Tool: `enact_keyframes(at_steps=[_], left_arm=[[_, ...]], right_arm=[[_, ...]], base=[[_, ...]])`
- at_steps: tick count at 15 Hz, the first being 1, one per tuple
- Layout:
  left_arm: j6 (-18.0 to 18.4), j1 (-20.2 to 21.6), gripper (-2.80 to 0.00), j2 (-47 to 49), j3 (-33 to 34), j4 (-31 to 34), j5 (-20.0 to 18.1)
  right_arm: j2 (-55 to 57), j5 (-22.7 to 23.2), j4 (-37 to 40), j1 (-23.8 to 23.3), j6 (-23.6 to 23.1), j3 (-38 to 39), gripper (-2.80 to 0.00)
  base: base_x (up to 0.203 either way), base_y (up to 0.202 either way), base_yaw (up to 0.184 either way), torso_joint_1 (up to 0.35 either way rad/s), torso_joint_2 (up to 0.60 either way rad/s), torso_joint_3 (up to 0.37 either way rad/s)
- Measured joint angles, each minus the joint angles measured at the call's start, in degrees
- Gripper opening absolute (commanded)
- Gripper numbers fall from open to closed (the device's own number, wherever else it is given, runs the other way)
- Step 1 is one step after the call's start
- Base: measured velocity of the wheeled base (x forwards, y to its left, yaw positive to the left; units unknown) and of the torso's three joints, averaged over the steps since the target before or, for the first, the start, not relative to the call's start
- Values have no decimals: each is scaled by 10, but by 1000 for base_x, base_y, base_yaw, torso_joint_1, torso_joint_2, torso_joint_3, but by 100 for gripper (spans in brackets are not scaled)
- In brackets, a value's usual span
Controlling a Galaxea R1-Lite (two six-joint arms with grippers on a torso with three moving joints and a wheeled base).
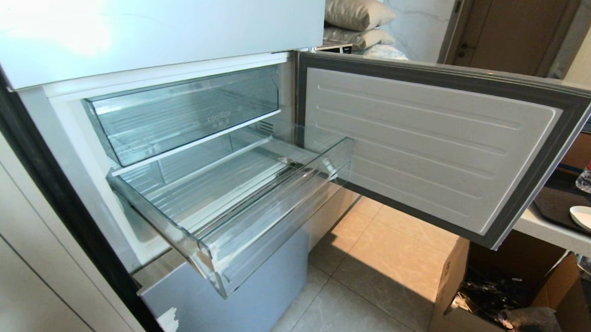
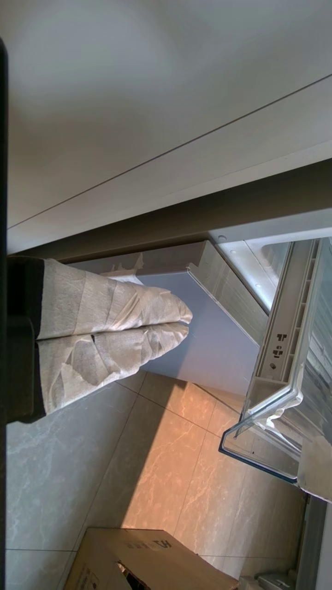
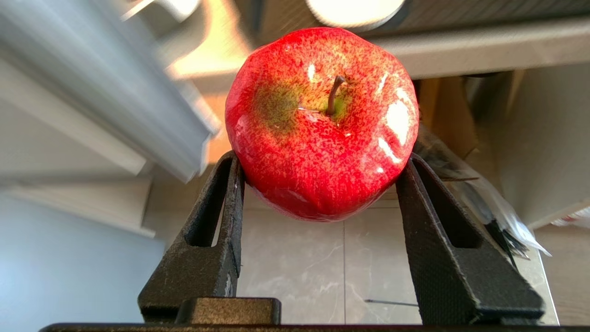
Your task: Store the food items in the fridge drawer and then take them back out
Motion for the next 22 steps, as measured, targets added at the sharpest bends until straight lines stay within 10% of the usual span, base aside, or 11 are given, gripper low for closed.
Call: enact_keyframes(at_steps=[12, 22], left_arm=[[0, 0, -280, 0, 0, 0, 0], [0, 1, -280, 0, 0, 0, 0]], right_arm=[[348, -5, 45, -55, 3, -337, -280], [451, -2, 41, -29, 3, -448, -280]], base=[[0, 0, 0, 0, 0, 0], [0, 0, 0, 0, 0, 0]])
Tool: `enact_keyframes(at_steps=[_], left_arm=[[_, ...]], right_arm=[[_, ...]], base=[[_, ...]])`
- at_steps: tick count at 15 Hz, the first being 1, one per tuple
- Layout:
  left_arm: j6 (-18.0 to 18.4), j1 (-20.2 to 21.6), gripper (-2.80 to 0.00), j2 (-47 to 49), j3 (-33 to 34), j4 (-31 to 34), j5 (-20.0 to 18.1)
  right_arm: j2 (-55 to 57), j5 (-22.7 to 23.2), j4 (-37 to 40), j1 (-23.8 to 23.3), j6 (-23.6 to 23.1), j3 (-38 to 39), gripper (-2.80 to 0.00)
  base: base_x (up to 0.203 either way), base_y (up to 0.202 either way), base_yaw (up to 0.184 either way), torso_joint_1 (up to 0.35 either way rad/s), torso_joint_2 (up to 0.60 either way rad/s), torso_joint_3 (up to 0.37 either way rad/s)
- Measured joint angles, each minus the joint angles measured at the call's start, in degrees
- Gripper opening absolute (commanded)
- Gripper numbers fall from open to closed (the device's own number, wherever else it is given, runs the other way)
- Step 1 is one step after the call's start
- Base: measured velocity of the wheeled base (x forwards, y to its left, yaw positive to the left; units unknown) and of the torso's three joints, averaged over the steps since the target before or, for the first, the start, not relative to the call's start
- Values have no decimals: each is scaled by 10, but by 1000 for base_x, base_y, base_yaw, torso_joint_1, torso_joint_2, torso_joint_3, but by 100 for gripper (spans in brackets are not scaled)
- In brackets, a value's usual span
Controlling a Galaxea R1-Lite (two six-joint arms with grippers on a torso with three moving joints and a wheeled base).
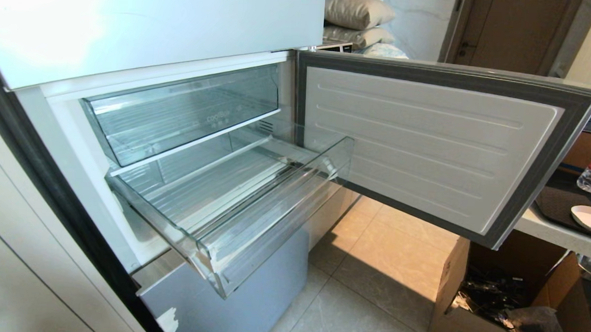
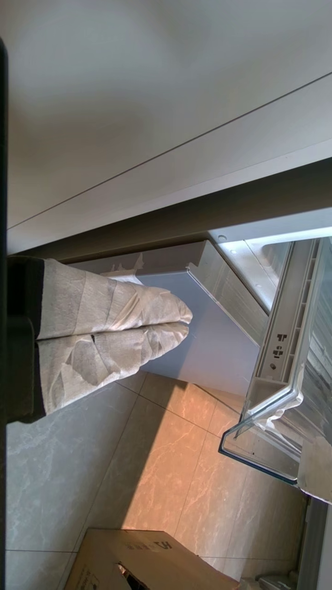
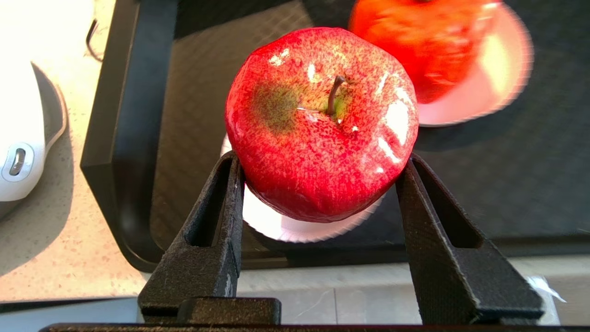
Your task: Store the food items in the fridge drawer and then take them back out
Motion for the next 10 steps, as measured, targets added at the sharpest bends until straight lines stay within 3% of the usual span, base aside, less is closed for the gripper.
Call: enact_keyframes(at_steps=[3, 4, 10], left_arm=[[0, 0, -280, 0, 0, 0, 0], [0, -1, -280, 0, 0, 0, 0], [0, 0, -280, 0, 0, 0, 0]], right_arm=[[16, 0, -1, 12, -1, -11, -280], [19, 0, -1, 13, -1, -13, 0], [22, 0, -1, 16, 1, -15, 0]], base=[[0, 0, 0, 0, 0, 0], [0, 0, 0, 0, 0, 0], [0, 0, 0, 0, 0, 0]])
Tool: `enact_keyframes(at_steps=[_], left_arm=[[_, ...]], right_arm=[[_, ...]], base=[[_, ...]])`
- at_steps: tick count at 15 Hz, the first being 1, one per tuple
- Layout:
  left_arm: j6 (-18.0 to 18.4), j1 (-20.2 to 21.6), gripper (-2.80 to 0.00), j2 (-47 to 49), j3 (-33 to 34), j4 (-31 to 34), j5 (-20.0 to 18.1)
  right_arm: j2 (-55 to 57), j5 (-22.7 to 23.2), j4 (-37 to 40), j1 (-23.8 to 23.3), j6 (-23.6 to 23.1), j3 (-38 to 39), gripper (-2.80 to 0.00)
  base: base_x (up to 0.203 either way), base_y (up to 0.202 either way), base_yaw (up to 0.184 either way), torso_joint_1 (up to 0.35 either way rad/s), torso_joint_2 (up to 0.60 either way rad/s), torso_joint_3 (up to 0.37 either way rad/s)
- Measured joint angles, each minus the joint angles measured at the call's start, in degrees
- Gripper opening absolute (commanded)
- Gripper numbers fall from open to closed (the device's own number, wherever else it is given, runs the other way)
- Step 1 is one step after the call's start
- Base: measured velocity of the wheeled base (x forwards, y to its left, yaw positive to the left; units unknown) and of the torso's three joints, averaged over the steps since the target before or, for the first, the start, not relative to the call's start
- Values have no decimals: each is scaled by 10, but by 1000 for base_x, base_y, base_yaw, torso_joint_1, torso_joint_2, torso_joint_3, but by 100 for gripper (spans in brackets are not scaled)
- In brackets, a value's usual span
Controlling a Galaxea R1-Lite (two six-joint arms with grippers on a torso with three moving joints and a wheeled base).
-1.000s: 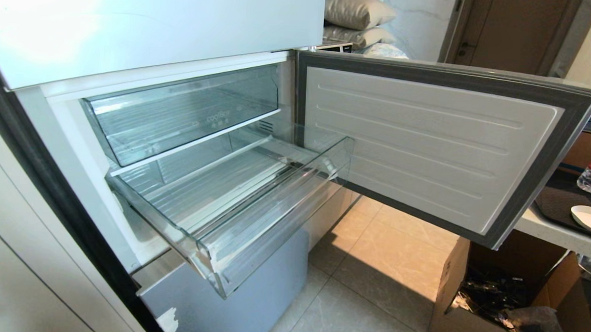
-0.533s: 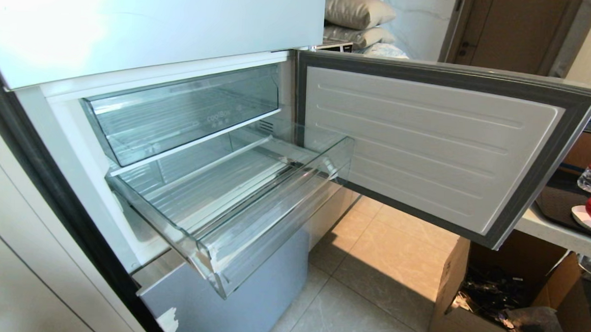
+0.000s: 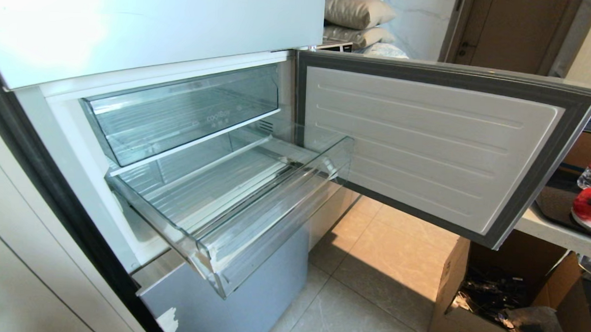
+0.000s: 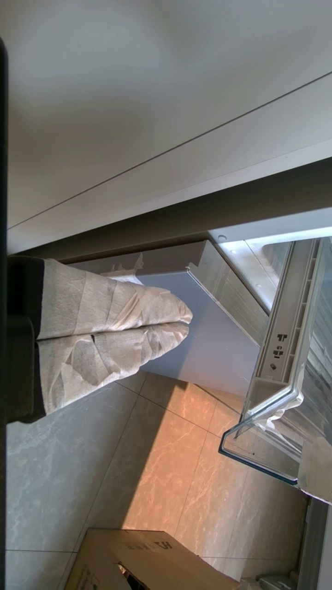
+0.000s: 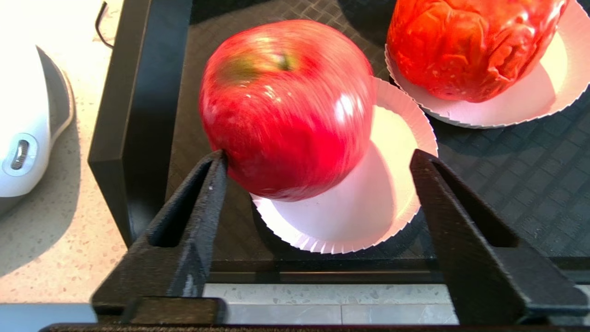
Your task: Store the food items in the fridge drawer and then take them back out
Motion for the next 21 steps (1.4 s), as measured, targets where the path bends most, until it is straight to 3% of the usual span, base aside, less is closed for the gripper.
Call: enact_keyframes(at_steps=[9, 13, 14, 21], left_arm=[[0, 0, -280, 0, 0, 0, 0], [0, 0, -280, 0, 0, 0, 0], [0, 0, -280, 0, 0, 0, 0], [0, 0, -280, 0, 0, 0, 0]], right_arm=[[-43, -1, 4, 3, -6, 15, 0], [-98, 3, 3, 19, -6, 60, 0], [-121, 4, 3, 22, -6, 83, -280], [-377, 4, 1, 43, -11, 278, -280]], base=[[0, 0, 0, 0, 0, 0], [0, 0, 0, 0, 0, 0], [0, 0, 0, 0, 0, 0], [0, 0, 0, 0, 0, 0]])
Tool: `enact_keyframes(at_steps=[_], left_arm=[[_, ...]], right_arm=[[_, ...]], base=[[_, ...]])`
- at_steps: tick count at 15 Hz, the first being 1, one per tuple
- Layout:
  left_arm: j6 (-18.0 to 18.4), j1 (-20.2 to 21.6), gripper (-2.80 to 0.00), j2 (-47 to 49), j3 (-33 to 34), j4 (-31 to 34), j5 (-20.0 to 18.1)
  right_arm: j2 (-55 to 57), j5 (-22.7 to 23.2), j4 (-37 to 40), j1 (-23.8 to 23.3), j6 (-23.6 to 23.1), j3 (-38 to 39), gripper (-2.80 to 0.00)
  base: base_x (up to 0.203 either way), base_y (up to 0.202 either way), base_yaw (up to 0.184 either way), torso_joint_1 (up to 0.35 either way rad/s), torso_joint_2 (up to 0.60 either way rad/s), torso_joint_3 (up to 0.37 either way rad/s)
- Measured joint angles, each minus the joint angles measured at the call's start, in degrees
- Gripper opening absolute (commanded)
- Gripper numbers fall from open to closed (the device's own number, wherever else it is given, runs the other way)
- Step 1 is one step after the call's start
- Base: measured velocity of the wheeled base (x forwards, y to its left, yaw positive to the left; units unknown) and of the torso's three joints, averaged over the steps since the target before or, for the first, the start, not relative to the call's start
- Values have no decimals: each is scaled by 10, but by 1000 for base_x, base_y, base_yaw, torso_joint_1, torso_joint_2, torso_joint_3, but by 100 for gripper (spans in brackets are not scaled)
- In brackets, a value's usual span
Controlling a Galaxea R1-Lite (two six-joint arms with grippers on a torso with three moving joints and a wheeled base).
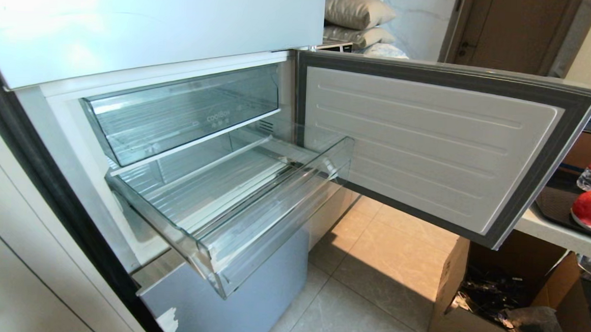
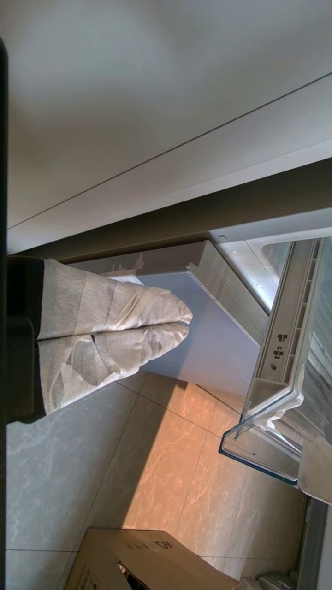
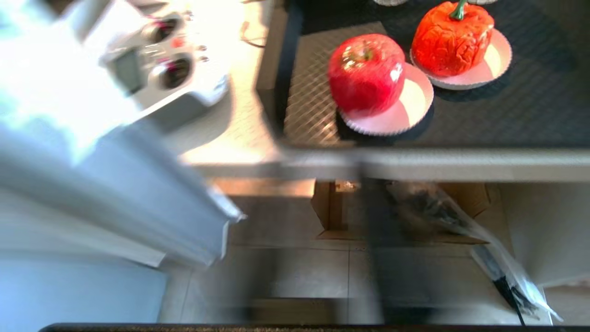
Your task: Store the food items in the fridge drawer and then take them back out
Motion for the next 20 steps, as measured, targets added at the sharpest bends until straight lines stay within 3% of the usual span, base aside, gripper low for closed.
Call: enact_keyframes(at_steps=[2, 4, 8, 10, 11, 16, 20], left_arm=[[0, 0, -280, 0, 0, 0, 0], [0, 0, -280, 0, 0, 0, 0], [0, 0, -280, 0, 0, 0, 0], [0, 0, -280, 0, 0, 0, 0], [0, 0, -280, 0, 0, 0, 0], [0, 0, -280, 0, 0, 0, 0], [0, 0, -280, 0, 0, 0, 0]], right_arm=[[-83, -1, 0, 31, -4, 67, -280], [-153, -3, 1, 118, -11, 125, -280], [-270, -34, 28, 408, -23, 220, -280], [-282, -50, 50, 513, -23, 231, -280], [-267, -55, 51, 543, -22, 229, -280], [-73, -64, -44, 579, -16, 192, -280], [133, -63, -130, 583, -22, 95, -280]], base=[[0, 0, 0, 0, 0, 0], [0, 0, 0, 0, 0, 0], [0, 0, 0, 0, 0, 0], [0, 0, 0, 0, 0, 0], [0, 0, 0, 0, 0, 0], [0, 0, 0, 0, 0, 0], [0, 0, 0, 0, 0, 0]])
